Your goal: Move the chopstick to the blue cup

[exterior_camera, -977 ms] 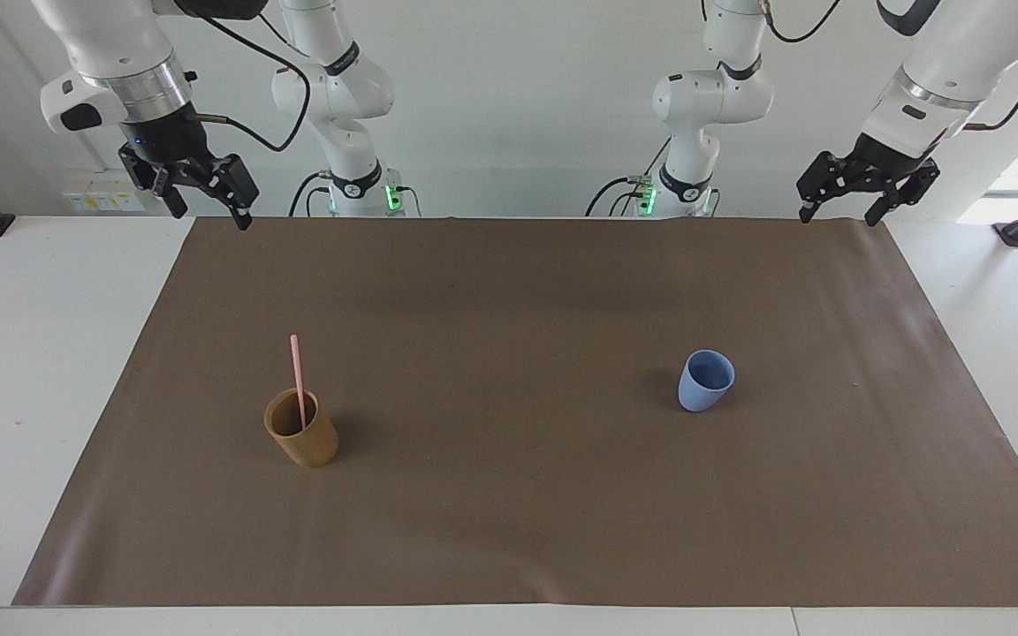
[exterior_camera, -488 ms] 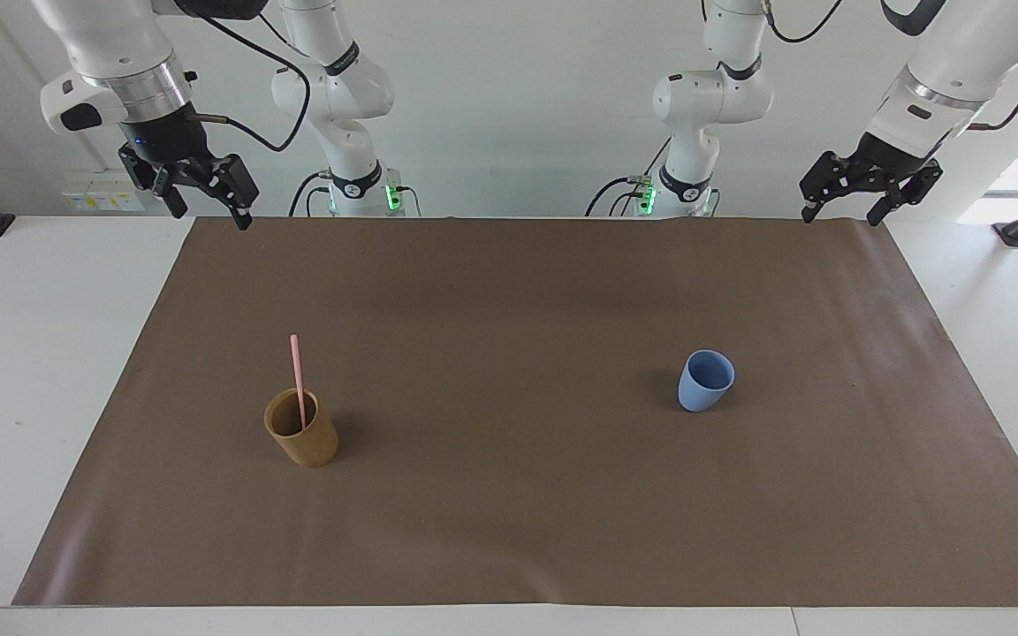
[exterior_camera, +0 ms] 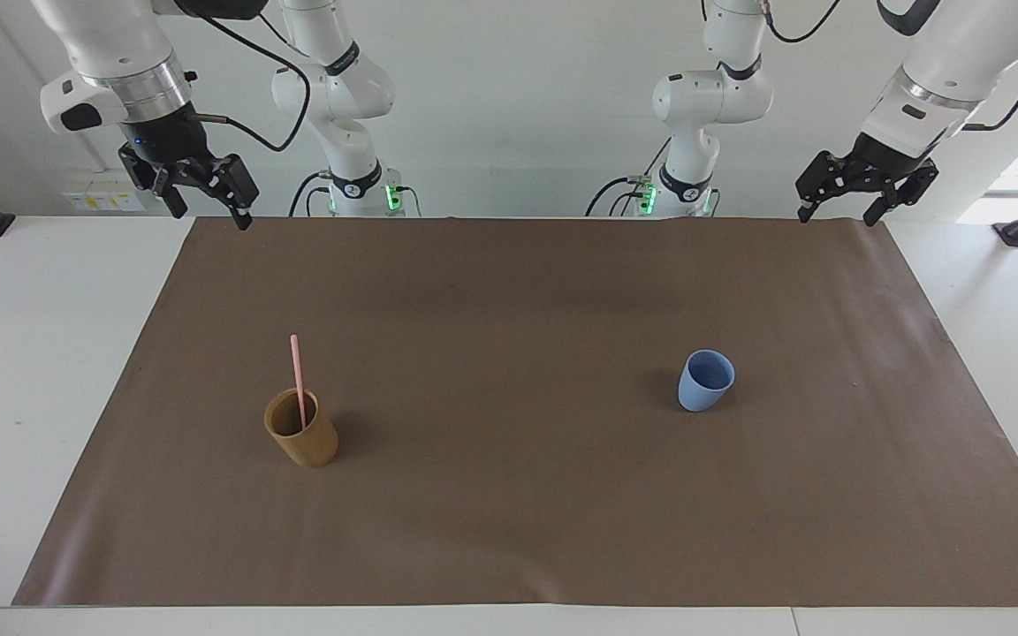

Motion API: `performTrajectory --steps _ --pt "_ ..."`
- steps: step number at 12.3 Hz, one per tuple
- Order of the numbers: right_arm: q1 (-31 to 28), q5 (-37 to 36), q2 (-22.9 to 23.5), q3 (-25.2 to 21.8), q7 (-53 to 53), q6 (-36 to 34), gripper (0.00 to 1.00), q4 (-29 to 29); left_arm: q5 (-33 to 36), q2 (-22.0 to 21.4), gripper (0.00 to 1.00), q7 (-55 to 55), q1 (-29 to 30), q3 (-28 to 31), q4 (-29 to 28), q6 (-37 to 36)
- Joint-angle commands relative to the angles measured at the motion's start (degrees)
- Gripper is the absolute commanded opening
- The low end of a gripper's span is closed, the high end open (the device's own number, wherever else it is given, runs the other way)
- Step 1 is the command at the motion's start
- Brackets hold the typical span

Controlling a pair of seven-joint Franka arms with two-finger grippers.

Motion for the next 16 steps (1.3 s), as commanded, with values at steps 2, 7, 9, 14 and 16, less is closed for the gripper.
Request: performTrajectory --steps 2,7,9,14,16 --pt "0.2 -0.2 -0.2 0.6 -0.5 0.9 1.00 0.0 -0.7 -0.4 1.00 -0.2 -1.8 0.5 -6.0 3.5" --pt "0.6 -0.5 0.1 0.9 -0.4 1.0 1.00 0.1 -0.7 1.1 1.00 -0.5 -1.3 0.5 -15.6 20.3" --pt "0.6 -0.5 -0.1 1.0 -0.3 1.0 1.00 -0.1 -0.7 2.3 1.00 -3.4 -1.8 0.5 -19.9 25.4" --pt "1.5 -0.1 -0.4 1.0 0.2 1.1 1.00 -0.7 -0.7 9.3 1.00 -15.4 -4.8 0.5 -21.9 35.2" --pt "1.4 0.0 -0.5 0.9 -0.1 1.0 1.00 -0.8 -0.7 12.1 1.00 -17.4 -5.4 0.5 -22.4 39.9"
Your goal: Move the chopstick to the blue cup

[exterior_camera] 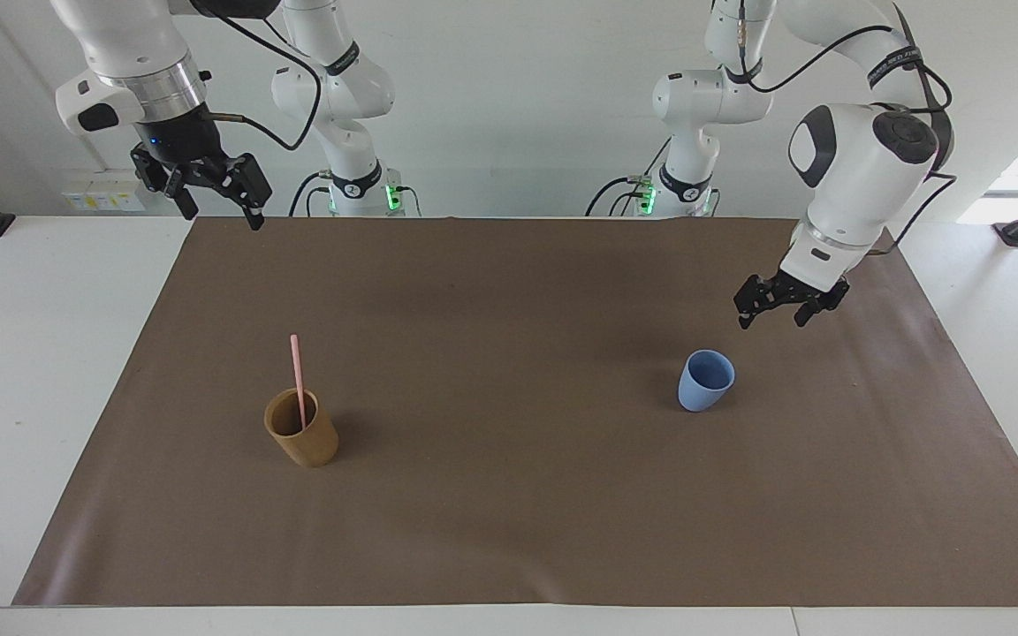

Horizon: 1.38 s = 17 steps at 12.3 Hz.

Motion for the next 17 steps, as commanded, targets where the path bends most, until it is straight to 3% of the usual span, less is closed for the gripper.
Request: performTrajectory --steps 1,5,7,8,9,13,17 --pt "-0.1 0.1 -0.6 0.2 0.1 0.6 1.00 -0.8 -0.6 2.5 1.00 -3.1 -1.4 0.8 -1.2 5.5" --pt "-0.1 0.3 -0.6 0.2 0.2 0.8 1.00 -0.8 -0.6 2.3 1.00 -2.7 -0.9 0.8 -4.3 9.4" --pt "-0.1 0.3 -0.6 0.2 0.2 0.8 1.00 -0.8 -0.6 2.0 0.60 -2.0 -1.0 0.8 -5.4 9.3" --pt "-0.1 0.3 -0.5 0.2 0.1 0.8 1.00 -0.8 -0.6 2.0 0.18 -2.0 -1.2 0.8 -5.4 8.9" --pt "-0.1 0.3 -0.5 0.2 0.1 0.8 1.00 -0.8 -0.6 1.9 0.00 -2.0 -1.3 0.8 -5.4 8.6" --pt "-0.1 0.3 -0.5 0.2 0.3 0.8 1.00 -0.8 -0.6 2.2 0.00 0.2 -1.5 0.8 -4.4 8.5" --pt "-0.1 0.3 -0.5 0.2 0.2 0.8 1.00 -0.8 2.9 2.7 0.00 1.0 -2.3 0.8 3.0 3.8"
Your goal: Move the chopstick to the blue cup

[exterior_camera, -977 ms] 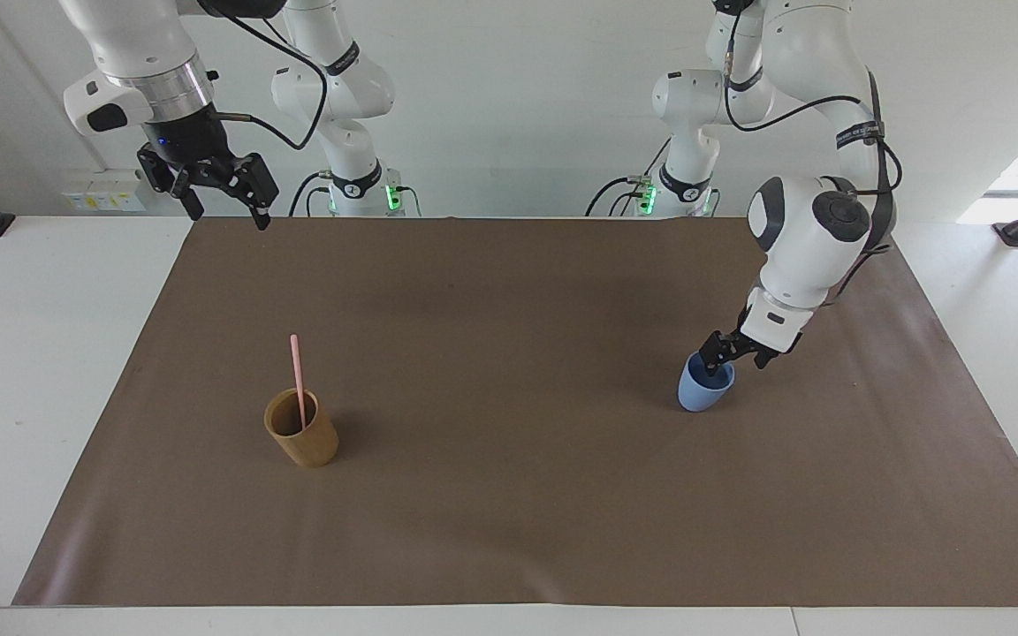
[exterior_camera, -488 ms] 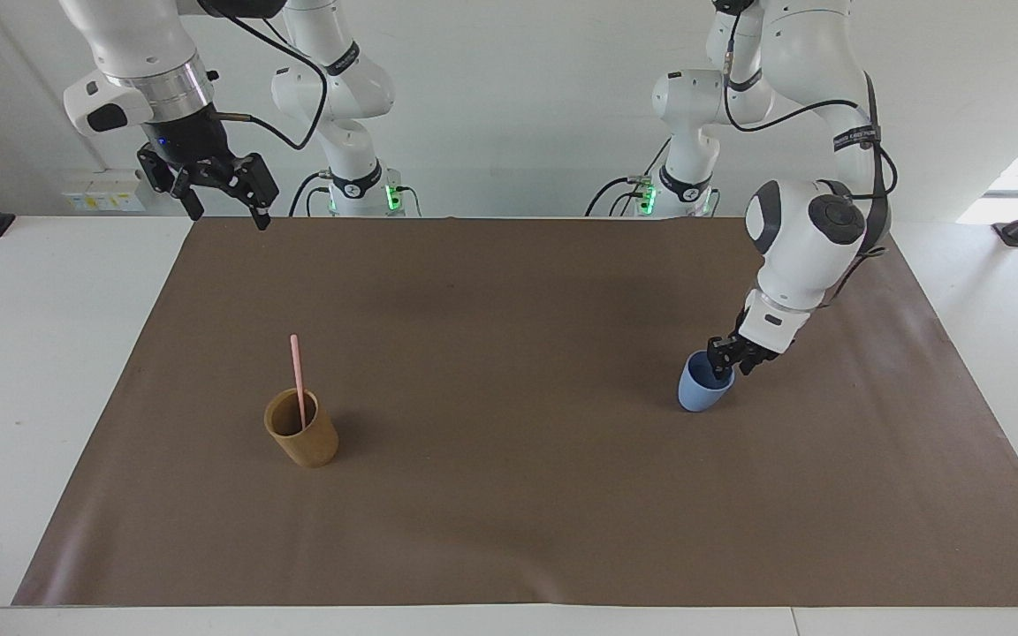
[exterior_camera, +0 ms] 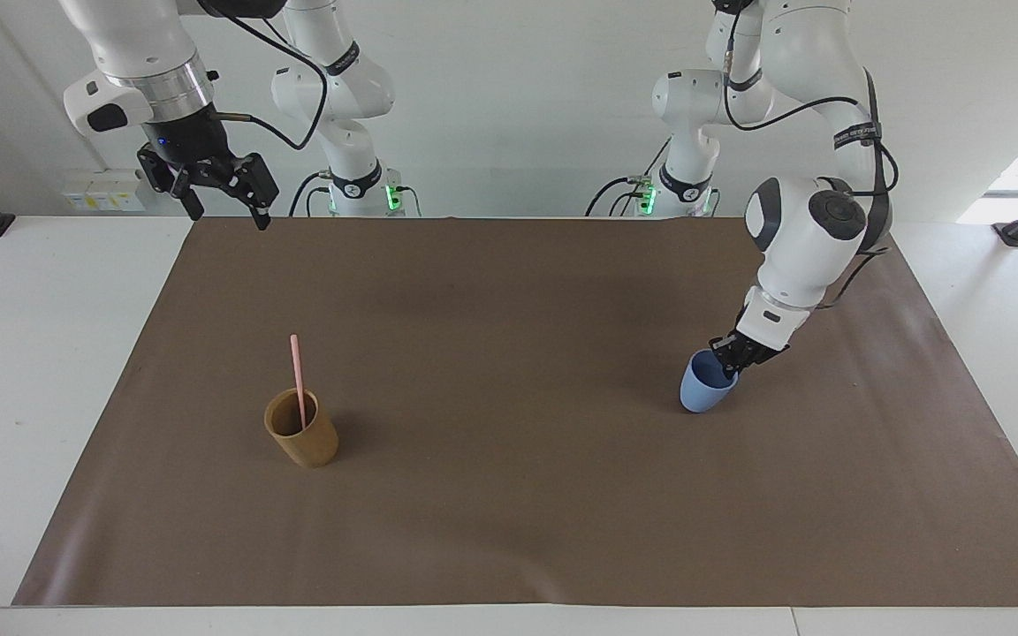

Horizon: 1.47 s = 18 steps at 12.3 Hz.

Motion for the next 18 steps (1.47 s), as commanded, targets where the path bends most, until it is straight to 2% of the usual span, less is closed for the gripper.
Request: performTrajectory --steps 1,3,6,7,8,10,11,13,15,18 --pt "-0.1 0.3 -0.6 0.2 0.2 0.8 1.00 -0.8 2.8 -0.8 0.00 0.4 -2.0 0.7 7.5 -7.7" --pt "0.0 0.2 -0.5 0.2 0.0 0.9 1.00 -0.8 2.4 -0.4 0.00 -1.5 -5.4 0.7 14.6 -16.1" --pt "-0.1 0.3 -0.6 0.3 -0.1 1.0 1.00 -0.9 2.3 0.0 0.00 -12.5 -12.8 0.6 15.6 -17.1" --pt "0.0 0.3 -0.6 0.3 -0.1 1.0 1.00 -0.9 2.6 0.8 0.00 -16.1 -16.2 0.7 15.6 -16.4" --pt "0.0 0.3 -0.6 0.3 -0.1 1.0 1.00 -0.9 2.8 4.4 0.00 -21.5 -20.4 0.7 16.4 -16.1" --pt "0.0 0.3 -0.6 0.3 -0.2 1.8 1.00 -1.1 2.9 8.8 0.00 -27.2 -22.5 0.6 20.8 -14.8" --pt "0.0 0.3 -0.6 0.2 -0.4 1.8 1.00 -1.3 2.8 11.0 0.00 -28.7 -25.8 0.7 22.4 -14.2" --pt "0.0 0.3 -0.4 0.3 -0.4 1.9 1.00 -1.4 2.9 13.2 0.00 -32.7 -27.5 0.7 23.8 -12.3" --pt "-0.1 0.2 0.3 0.3 -0.5 1.9 1.00 -1.1 3.9 13.5 0.00 -33.2 -29.3 0.7 23.6 -9.9" --pt "-0.1 -0.3 1.7 0.3 -0.7 4.4 1.00 -1.0 7.3 17.7 0.00 -35.2 -32.2 0.7 25.1 -8.9"
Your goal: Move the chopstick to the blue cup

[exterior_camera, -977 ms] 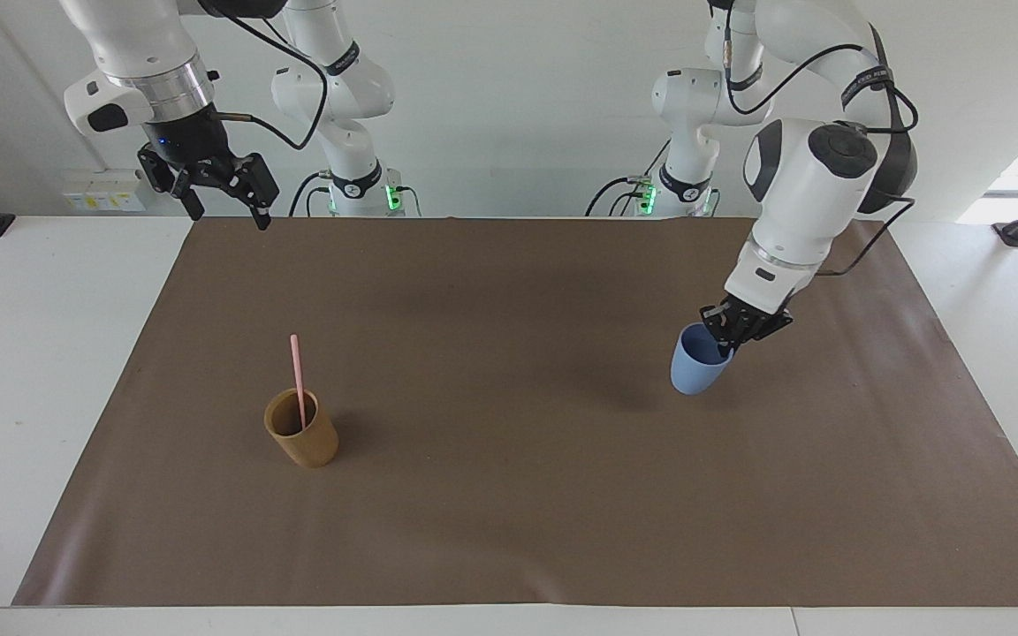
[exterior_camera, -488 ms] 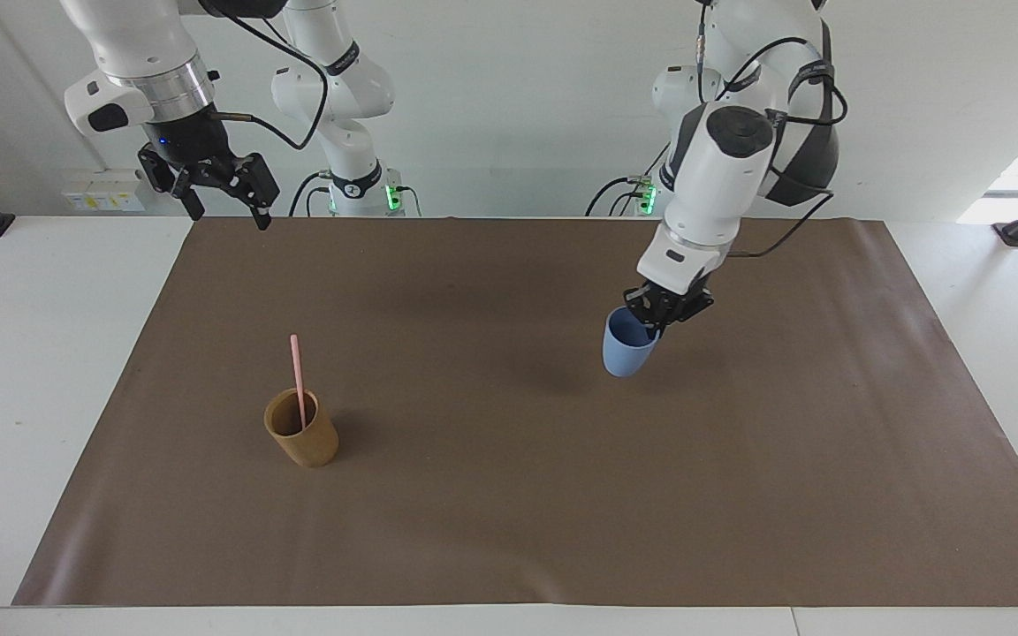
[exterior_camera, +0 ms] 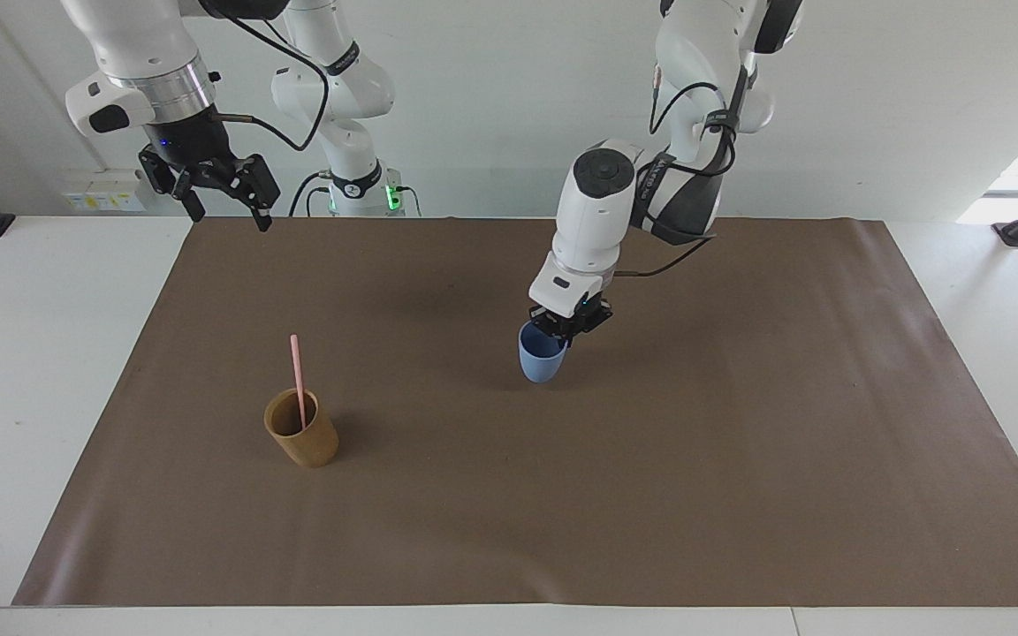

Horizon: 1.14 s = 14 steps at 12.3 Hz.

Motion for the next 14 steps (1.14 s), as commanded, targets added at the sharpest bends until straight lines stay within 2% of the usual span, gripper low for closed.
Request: performTrajectory --steps 1,4,5,6,9,11,14 --pt "-0.1 -0.4 1.7 0.1 -0.8 2.9 1.00 -0.3 2.0 3.1 0.00 -2.4 -2.2 1.1 3.1 0.9" --pt "1.2 0.1 3.4 0.2 -1.2 6.7 1.00 -0.8 1.2 3.1 0.00 -2.8 -2.1 1.0 3.0 1.1" --pt "1.4 0.1 4.1 0.2 -2.4 8.0 1.00 -1.7 -0.2 3.1 0.77 -3.7 -1.8 1.1 3.0 1.8" --pt "1.7 0.1 4.4 0.2 -4.3 10.1 1.00 -3.3 -0.4 3.0 1.00 -3.8 -1.6 1.1 2.8 2.0" --pt "2.2 0.1 4.6 0.2 -8.1 16.3 0.98 -9.3 -0.3 0.4 1.00 -3.1 0.4 1.1 2.8 0.7" --pt "2.3 0.0 6.6 0.2 -10.2 18.8 0.81 -11.3 -0.3 -2.2 1.00 -1.4 2.6 1.1 2.7 -2.0" --pt "2.3 0.0 6.9 0.2 -14.4 23.0 0.79 -16.9 -0.4 -7.1 1.00 8.2 7.3 1.1 1.7 -7.8"
